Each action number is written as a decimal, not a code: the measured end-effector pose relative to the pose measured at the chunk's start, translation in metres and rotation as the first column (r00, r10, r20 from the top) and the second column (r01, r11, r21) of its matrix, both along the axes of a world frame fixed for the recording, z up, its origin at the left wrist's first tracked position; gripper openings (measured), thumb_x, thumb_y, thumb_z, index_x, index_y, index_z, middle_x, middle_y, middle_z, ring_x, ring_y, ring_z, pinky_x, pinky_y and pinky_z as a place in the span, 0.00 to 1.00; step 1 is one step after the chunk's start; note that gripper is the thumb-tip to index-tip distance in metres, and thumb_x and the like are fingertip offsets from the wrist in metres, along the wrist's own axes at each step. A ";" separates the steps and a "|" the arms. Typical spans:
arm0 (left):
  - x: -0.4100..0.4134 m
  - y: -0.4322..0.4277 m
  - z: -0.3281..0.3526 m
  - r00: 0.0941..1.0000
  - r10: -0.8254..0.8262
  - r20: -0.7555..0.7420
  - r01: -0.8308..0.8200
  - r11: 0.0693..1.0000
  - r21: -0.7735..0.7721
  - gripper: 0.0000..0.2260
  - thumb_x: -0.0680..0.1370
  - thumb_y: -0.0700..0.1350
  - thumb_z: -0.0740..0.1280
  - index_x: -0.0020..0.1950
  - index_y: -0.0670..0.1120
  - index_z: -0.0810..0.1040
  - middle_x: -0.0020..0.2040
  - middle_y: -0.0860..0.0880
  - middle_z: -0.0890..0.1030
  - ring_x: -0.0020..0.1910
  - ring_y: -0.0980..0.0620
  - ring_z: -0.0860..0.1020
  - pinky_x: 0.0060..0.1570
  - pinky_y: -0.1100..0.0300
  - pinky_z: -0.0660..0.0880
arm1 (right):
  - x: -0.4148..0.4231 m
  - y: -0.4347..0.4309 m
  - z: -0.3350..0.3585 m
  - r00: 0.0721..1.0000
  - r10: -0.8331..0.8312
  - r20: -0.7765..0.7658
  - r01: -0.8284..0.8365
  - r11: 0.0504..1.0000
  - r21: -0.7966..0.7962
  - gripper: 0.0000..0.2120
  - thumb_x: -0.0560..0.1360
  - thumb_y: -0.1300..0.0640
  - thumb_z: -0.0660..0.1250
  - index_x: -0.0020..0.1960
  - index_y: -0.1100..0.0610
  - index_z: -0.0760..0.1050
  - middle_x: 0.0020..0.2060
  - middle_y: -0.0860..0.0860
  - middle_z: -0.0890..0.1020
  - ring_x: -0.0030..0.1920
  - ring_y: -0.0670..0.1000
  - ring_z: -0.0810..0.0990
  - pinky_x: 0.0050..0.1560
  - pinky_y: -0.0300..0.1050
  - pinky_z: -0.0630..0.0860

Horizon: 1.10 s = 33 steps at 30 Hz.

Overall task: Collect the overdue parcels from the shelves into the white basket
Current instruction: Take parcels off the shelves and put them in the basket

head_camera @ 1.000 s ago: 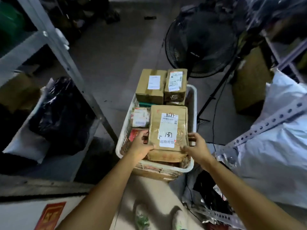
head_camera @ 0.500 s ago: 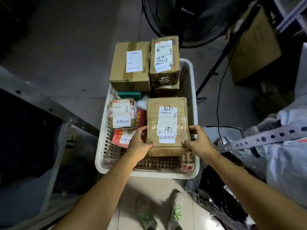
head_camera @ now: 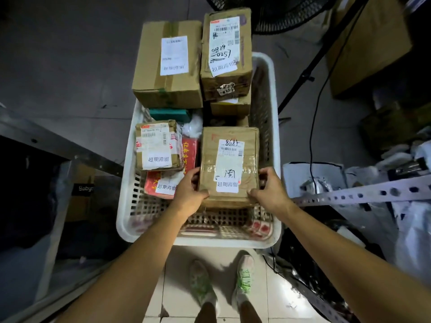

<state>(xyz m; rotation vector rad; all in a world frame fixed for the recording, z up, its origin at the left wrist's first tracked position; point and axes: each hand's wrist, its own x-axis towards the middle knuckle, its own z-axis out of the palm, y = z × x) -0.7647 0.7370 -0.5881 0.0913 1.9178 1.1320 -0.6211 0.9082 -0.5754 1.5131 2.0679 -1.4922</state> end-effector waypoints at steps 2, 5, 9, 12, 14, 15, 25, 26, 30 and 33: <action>-0.007 0.002 -0.005 1.000 -0.014 -0.006 0.014 1.000 -0.010 0.34 0.72 0.27 0.71 0.75 0.46 0.66 0.65 0.48 0.76 0.60 0.48 0.77 0.60 0.49 0.78 | -0.005 0.000 -0.007 1.000 -0.002 0.019 0.002 1.000 -0.010 0.26 0.74 0.69 0.71 0.65 0.55 0.64 0.52 0.50 0.78 0.43 0.45 0.80 0.30 0.31 0.75; -0.015 0.003 -0.012 0.996 -0.077 -0.042 0.075 0.996 -0.043 0.36 0.72 0.31 0.74 0.76 0.48 0.66 0.64 0.49 0.76 0.60 0.47 0.78 0.58 0.45 0.79 | -0.009 0.002 -0.012 1.000 0.004 0.029 -0.004 1.000 0.010 0.28 0.73 0.66 0.72 0.67 0.54 0.63 0.54 0.51 0.78 0.46 0.48 0.80 0.31 0.32 0.74; -0.021 -0.001 -0.017 0.987 -0.140 -0.077 0.132 0.986 -0.105 0.36 0.70 0.36 0.78 0.75 0.51 0.68 0.59 0.50 0.77 0.56 0.45 0.81 0.54 0.44 0.80 | -0.013 0.002 -0.007 0.998 -0.013 0.066 0.013 1.000 0.000 0.27 0.72 0.65 0.74 0.67 0.56 0.66 0.55 0.52 0.79 0.51 0.52 0.80 0.48 0.48 0.81; -0.022 -0.002 -0.002 0.969 -0.208 -0.133 0.184 0.968 -0.170 0.31 0.73 0.38 0.76 0.73 0.51 0.71 0.60 0.47 0.79 0.55 0.46 0.81 0.54 0.46 0.81 | -0.019 0.004 0.012 0.994 0.044 0.100 -0.047 0.999 0.026 0.23 0.74 0.64 0.71 0.66 0.56 0.70 0.56 0.52 0.80 0.53 0.53 0.79 0.57 0.51 0.79; -0.023 -0.002 0.020 0.866 -0.429 -0.256 0.350 0.887 -0.301 0.25 0.76 0.42 0.73 0.73 0.51 0.71 0.63 0.47 0.77 0.52 0.49 0.81 0.53 0.50 0.81 | -0.026 0.009 0.033 0.982 0.138 0.127 -0.148 0.986 0.071 0.20 0.75 0.63 0.69 0.66 0.56 0.71 0.56 0.51 0.80 0.53 0.52 0.79 0.56 0.49 0.78; -0.024 -0.002 0.037 0.774 -0.553 -0.308 0.430 0.816 -0.385 0.24 0.78 0.44 0.71 0.73 0.52 0.71 0.64 0.48 0.76 0.50 0.50 0.81 0.51 0.53 0.80 | -0.029 0.010 0.050 0.965 0.217 0.151 -0.235 0.965 0.114 0.19 0.76 0.63 0.68 0.65 0.56 0.71 0.55 0.51 0.80 0.52 0.53 0.79 0.54 0.49 0.78; -0.059 -0.036 0.195 0.623 -0.640 -0.450 0.356 0.744 -0.565 0.21 0.78 0.50 0.68 0.71 0.51 0.73 0.68 0.43 0.74 0.62 0.41 0.76 0.57 0.52 0.76 | -0.070 -0.003 0.218 0.668 0.655 0.352 -0.744 0.586 0.321 0.20 0.78 0.54 0.64 0.69 0.56 0.69 0.63 0.56 0.77 0.61 0.58 0.76 0.57 0.48 0.74; -0.059 -0.043 0.209 0.635 -0.624 -0.455 0.338 0.754 -0.563 0.21 0.78 0.50 0.68 0.71 0.50 0.73 0.69 0.43 0.74 0.63 0.41 0.76 0.58 0.52 0.75 | -0.073 -0.009 0.231 0.656 0.669 0.349 -0.754 0.563 0.339 0.20 0.78 0.55 0.65 0.68 0.57 0.71 0.62 0.57 0.78 0.60 0.59 0.77 0.56 0.47 0.74; -0.061 -0.091 0.261 0.689 -0.531 -0.493 0.190 0.789 -0.585 0.19 0.79 0.52 0.66 0.70 0.52 0.73 0.67 0.43 0.76 0.63 0.42 0.76 0.59 0.55 0.73 | -0.105 -0.044 0.267 0.573 0.747 0.336 -0.801 0.423 0.425 0.20 0.76 0.54 0.67 0.66 0.56 0.73 0.60 0.57 0.79 0.58 0.60 0.79 0.54 0.46 0.76; -0.048 -0.143 0.292 0.732 -0.437 -0.523 0.049 0.799 -0.600 0.20 0.79 0.54 0.67 0.69 0.52 0.74 0.65 0.45 0.77 0.62 0.42 0.77 0.59 0.52 0.75 | -0.128 -0.087 0.285 0.492 0.810 0.319 -0.829 0.324 0.456 0.25 0.75 0.54 0.68 0.71 0.54 0.69 0.65 0.57 0.76 0.64 0.59 0.76 0.63 0.46 0.73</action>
